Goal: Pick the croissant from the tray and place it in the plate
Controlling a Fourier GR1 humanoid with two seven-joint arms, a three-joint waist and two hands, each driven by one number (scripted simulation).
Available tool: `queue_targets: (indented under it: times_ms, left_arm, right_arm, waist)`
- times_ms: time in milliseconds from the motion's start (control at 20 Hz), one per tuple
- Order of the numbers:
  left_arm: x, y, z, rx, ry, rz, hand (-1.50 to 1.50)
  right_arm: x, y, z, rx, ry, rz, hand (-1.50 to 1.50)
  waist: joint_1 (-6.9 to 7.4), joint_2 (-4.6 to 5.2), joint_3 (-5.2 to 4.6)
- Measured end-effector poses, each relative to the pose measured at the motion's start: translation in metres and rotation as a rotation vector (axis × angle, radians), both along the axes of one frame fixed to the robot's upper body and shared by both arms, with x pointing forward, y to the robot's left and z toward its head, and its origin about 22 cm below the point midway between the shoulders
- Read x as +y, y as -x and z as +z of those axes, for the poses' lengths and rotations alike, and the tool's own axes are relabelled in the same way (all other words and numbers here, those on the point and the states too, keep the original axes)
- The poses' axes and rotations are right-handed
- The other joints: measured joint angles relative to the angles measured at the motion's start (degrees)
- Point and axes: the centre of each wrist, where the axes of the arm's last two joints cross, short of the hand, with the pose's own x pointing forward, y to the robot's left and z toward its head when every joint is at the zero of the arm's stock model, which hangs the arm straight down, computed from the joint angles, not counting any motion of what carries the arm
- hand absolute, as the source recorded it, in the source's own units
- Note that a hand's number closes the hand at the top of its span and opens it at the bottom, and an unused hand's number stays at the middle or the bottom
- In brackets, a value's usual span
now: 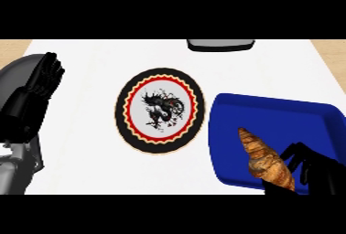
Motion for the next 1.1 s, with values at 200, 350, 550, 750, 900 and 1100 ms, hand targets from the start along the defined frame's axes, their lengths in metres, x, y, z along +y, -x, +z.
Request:
queue_targets:
  times_ms: [200, 350, 550, 750, 900, 1100]
  left_arm:
    - [-0.008, -0.004, 0.001, -0.004, 0.000, -0.022, 0.00]
    - [-0.012, -0.007, 0.000, -0.008, 0.000, -0.037, 0.00]
    - [-0.017, -0.008, 0.002, -0.008, -0.002, -0.053, 0.00]
    - [-0.017, -0.010, -0.002, -0.009, 0.000, -0.057, 0.00]
    - [-0.016, -0.011, -0.006, -0.016, -0.001, -0.063, 0.00]
    - [-0.019, -0.010, -0.008, -0.017, -0.001, -0.061, 0.00]
  right_arm:
    - [0.037, 0.013, 0.029, -0.099, -0.084, 0.072, 1.50]
    - [0.066, 0.013, 0.044, -0.127, -0.114, 0.117, 1.50]
    - [0.101, -0.006, 0.062, -0.138, -0.128, 0.155, 1.50]
    - [0.131, -0.035, 0.072, -0.143, -0.148, 0.194, 1.50]
    - [0.152, -0.059, 0.071, -0.135, -0.176, 0.216, 1.50]
    - [0.170, -0.095, 0.068, -0.106, -0.212, 0.220, 1.50]
  waist:
    - [1.32, 0.35, 0.07]
    - [2.05, 0.54, 0.09]
    - [2.70, 0.69, 0.11]
    - [3.15, 0.83, 0.14]
    - [3.40, 0.91, 0.16]
    - [3.53, 0.94, 0.18]
